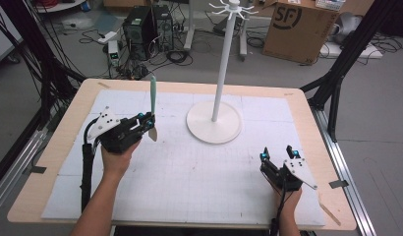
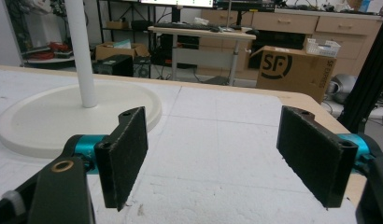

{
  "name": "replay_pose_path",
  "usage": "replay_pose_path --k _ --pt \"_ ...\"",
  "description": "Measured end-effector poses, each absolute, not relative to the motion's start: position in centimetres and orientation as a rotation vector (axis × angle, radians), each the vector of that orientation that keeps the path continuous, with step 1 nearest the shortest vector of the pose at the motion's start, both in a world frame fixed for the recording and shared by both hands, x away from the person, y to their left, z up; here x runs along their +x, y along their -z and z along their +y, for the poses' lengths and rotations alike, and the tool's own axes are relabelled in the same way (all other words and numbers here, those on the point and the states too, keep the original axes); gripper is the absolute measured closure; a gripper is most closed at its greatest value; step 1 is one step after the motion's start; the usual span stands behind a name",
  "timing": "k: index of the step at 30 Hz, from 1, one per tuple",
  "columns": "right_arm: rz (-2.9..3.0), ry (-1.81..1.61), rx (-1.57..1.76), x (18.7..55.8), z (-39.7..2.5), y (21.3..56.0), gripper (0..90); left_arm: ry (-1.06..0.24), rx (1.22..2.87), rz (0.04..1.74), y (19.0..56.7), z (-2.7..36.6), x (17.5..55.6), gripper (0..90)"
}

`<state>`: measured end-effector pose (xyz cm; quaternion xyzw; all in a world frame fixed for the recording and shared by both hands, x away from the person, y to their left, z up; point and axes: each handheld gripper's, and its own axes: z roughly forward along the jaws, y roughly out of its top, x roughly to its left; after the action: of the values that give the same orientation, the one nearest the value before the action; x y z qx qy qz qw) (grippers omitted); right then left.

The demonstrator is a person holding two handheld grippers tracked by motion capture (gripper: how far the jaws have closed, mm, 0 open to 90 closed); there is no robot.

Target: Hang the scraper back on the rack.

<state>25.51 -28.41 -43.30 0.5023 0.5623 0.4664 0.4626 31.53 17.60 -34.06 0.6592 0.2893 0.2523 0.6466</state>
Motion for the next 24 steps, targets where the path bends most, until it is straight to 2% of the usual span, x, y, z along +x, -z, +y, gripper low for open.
replay_pose_path --k 11,24 --pt "1.384 -1.147 1.234 25.5 -28.4 43.3 23.8 -0.582 1.418 0.645 33.8 17.4 31.7 80.5" --pt "1.389 -1.142 1.229 25.5 -28.4 43.3 23.8 -0.616 1.402 0.634 32.5 15.8 32.3 80.5"
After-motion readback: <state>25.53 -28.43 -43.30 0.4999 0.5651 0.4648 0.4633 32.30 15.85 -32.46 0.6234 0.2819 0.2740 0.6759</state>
